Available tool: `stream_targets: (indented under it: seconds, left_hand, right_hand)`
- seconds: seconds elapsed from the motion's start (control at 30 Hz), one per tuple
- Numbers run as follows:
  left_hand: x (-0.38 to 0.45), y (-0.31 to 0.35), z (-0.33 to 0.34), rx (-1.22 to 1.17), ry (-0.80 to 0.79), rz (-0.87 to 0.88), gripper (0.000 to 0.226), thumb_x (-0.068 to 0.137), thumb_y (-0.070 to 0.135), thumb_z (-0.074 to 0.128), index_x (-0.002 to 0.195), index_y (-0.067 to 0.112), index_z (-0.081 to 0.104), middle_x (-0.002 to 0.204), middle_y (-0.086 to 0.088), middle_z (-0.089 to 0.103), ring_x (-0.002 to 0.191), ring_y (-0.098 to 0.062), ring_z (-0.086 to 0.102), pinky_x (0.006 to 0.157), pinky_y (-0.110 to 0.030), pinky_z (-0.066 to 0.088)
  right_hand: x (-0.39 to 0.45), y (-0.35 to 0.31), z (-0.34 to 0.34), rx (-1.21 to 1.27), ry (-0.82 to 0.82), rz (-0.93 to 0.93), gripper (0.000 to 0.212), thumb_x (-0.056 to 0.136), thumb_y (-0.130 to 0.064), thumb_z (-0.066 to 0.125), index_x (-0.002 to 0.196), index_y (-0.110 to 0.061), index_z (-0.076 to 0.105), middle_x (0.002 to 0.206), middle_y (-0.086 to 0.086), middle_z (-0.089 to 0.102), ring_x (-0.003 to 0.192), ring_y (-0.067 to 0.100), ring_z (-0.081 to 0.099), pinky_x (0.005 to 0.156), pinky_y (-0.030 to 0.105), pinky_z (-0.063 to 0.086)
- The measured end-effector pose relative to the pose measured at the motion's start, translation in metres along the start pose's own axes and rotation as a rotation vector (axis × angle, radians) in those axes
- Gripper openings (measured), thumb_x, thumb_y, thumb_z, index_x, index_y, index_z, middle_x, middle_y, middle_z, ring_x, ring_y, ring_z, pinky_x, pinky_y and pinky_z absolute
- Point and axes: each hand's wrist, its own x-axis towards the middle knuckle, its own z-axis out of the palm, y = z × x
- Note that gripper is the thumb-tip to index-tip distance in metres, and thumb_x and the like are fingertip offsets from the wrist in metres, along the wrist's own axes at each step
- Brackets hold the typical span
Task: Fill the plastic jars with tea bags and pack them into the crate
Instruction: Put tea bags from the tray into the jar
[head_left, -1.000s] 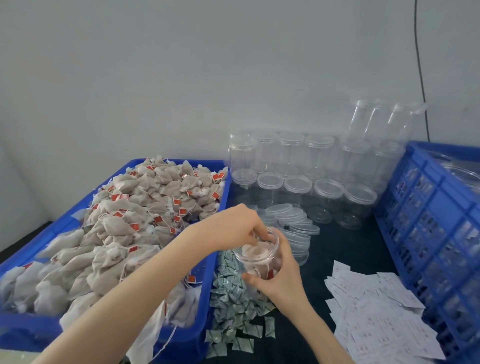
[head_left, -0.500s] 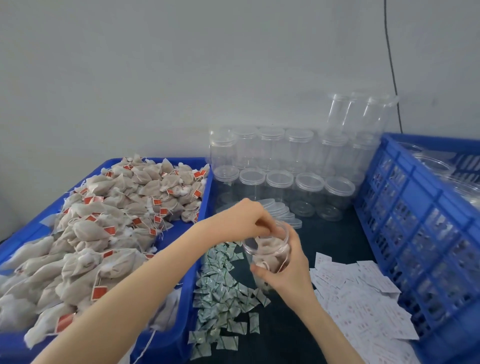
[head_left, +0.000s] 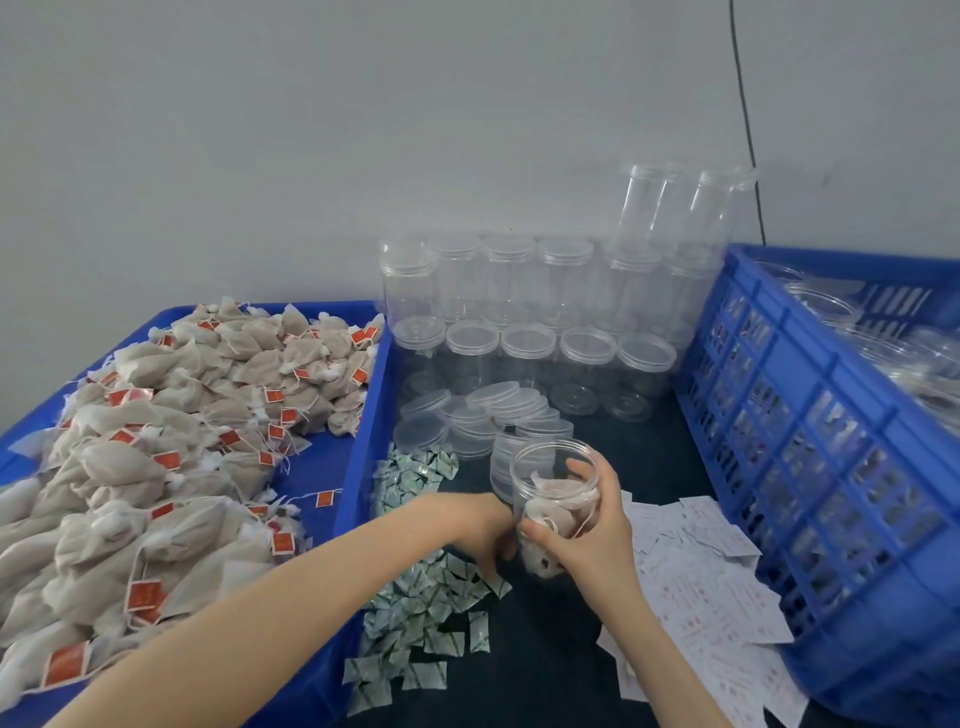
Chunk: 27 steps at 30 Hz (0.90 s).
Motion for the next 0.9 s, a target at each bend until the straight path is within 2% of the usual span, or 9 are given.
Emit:
stream_targets:
  seconds: [0.07,0.17,0.33,0.5,0.57,0.67,0.73,0.8,0.9]
  left_hand:
    - [0.009,0.003,0.012,0.031,0.004,0.003,0.035,0.082,0.019,0.073,0.114,0.011,0.061,0.117,-0.007,0.062,0.106,-0.026,0.058,0.079,-0.030,0.044]
    - [0.013,0.003,0.018,0.088,0.028,-0.031,0.030,0.081,0.020,0.072,0.108,0.014,0.062,0.116,-0.005,0.061,0.103,-0.025,0.058,0.072,-0.031,0.042]
    - [0.006,-0.001,0.014,0.174,0.055,-0.085,0.023,0.086,0.025,0.065,0.106,0.015,0.063,0.108,-0.007,0.064,0.099,-0.027,0.061,0.069,-0.031,0.044]
    - [-0.006,-0.012,-0.011,0.208,0.441,-0.264,0.025,0.092,0.018,0.055,0.117,0.016,0.055,0.117,-0.009,0.062,0.108,-0.030,0.061,0.080,-0.037,0.048]
    - [-0.014,-0.011,-0.023,0.265,0.672,-0.317,0.024,0.092,0.013,0.055,0.115,0.017,0.051,0.113,-0.006,0.064,0.105,-0.028,0.061,0.077,-0.037,0.049]
    - [-0.024,-0.001,-0.031,0.166,1.038,-0.234,0.014,0.092,0.021,0.059,0.105,0.021,0.054,0.104,0.002,0.065,0.096,-0.020,0.060,0.069,-0.031,0.050]
    - [-0.027,0.006,-0.031,0.107,1.146,-0.106,0.013,0.089,0.026,0.063,0.101,0.020,0.061,0.101,0.003,0.066,0.095,-0.019,0.058,0.068,-0.031,0.050]
    - [-0.027,0.012,-0.029,0.065,1.122,0.005,0.014,0.087,0.027,0.066,0.099,0.020,0.068,0.102,0.003,0.064,0.098,-0.019,0.056,0.072,-0.031,0.047]
    - [-0.022,0.015,-0.027,0.102,0.937,0.033,0.022,0.091,0.033,0.058,0.111,0.029,0.068,0.109,0.007,0.060,0.106,-0.016,0.049,0.082,-0.027,0.035]
  right_hand:
    - [-0.001,0.003,-0.002,-0.005,0.010,-0.002,0.093,0.055,-0.009,0.091,0.120,-0.057,0.043,0.121,-0.023,0.057,0.109,-0.012,0.056,0.082,0.003,0.043]
    - [-0.003,0.011,-0.005,0.010,0.016,0.022,0.095,0.060,-0.001,0.091,0.123,-0.053,0.043,0.125,-0.019,0.055,0.110,-0.011,0.055,0.084,0.004,0.044]
    - [-0.005,0.020,-0.002,0.004,0.039,0.050,0.097,0.061,-0.006,0.091,0.117,-0.068,0.042,0.122,-0.026,0.056,0.111,-0.011,0.055,0.085,0.005,0.043]
    - [-0.006,0.020,0.006,0.001,0.044,0.074,0.089,0.053,-0.027,0.085,0.114,-0.072,0.040,0.116,-0.041,0.053,0.110,-0.015,0.053,0.083,0.000,0.040]
    - [-0.006,0.019,0.009,0.009,0.044,0.080,0.086,0.050,-0.037,0.083,0.113,-0.073,0.039,0.117,-0.041,0.052,0.110,-0.015,0.052,0.083,0.000,0.040]
    - [-0.006,0.021,0.015,0.031,0.020,0.086,0.087,0.048,-0.041,0.082,0.121,-0.064,0.040,0.119,-0.037,0.053,0.113,-0.010,0.054,0.085,0.003,0.042]
    - [-0.007,0.022,0.018,0.038,0.002,0.085,0.091,0.049,-0.039,0.083,0.127,-0.055,0.041,0.121,-0.033,0.054,0.115,-0.007,0.055,0.087,0.005,0.043]
    - [-0.007,0.022,0.020,0.037,-0.006,0.080,0.089,0.051,-0.036,0.084,0.127,-0.055,0.042,0.121,-0.030,0.056,0.113,-0.004,0.057,0.086,0.007,0.045]
    - [-0.007,0.023,0.021,0.029,-0.004,0.070,0.085,0.054,-0.033,0.083,0.125,-0.057,0.041,0.119,-0.026,0.059,0.111,0.000,0.061,0.086,0.010,0.047]
